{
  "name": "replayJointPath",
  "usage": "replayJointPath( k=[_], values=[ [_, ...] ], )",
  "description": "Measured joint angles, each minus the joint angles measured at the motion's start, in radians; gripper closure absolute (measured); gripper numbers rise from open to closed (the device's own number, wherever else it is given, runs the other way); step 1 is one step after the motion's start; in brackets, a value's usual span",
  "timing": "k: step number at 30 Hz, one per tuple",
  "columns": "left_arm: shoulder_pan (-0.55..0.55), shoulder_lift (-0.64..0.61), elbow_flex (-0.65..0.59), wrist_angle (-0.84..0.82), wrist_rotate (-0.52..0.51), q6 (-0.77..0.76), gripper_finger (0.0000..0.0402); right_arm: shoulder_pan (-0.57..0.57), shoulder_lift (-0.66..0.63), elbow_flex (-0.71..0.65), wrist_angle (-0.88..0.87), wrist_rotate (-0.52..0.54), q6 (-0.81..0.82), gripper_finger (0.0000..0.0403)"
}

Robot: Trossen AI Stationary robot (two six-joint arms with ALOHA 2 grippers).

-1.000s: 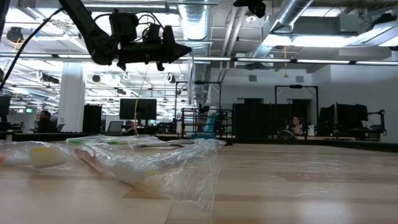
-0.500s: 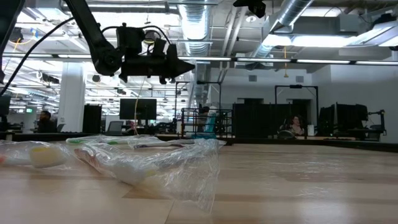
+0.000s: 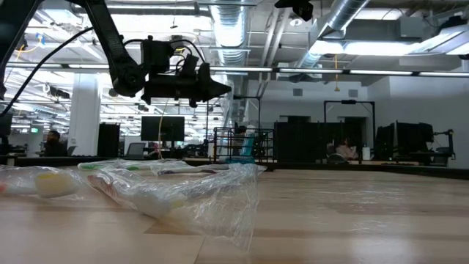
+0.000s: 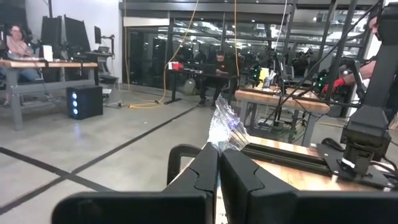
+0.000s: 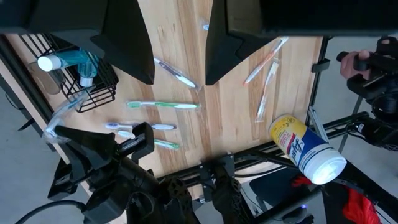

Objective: Pick & Place toothbrushing station
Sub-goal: Put the right blue toothbrush into the black wire organizer, then put the blue toothbrush into the black wire organizer

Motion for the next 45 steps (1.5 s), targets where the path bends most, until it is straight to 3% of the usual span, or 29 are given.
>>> replayJointPath(
  k=[7,21,27,39,42,45],
  values=[
    [0.000,0.000,-0.005,-0.001,0.007,0.005,0.0401,0.000,0.000,0.000,-0.001,0.000,-0.002,0.0269],
    [0.000,-0.002,-0.129,0.089,0.003,-0.023,0.0387,0.000,0.000,0.000,0.001,0.000,-0.018,0.0269],
    [0.000,-0.002,-0.129,0.082,0.007,-0.048,0.0331,0.000,0.000,0.000,0.001,0.000,-0.018,0.0269],
    [0.000,-0.018,-0.127,0.095,0.000,-0.076,0.0155,0.000,0.000,0.000,0.001,-0.001,-0.017,0.0269],
    [0.006,-0.073,-0.125,0.097,-0.012,-0.077,0.0134,0.000,0.000,0.000,0.005,-0.001,-0.017,0.0269],
    [0.003,-0.169,-0.115,0.045,0.001,-0.172,0.0133,0.000,0.000,0.000,0.020,-0.002,-0.017,0.0269]
  ],
)
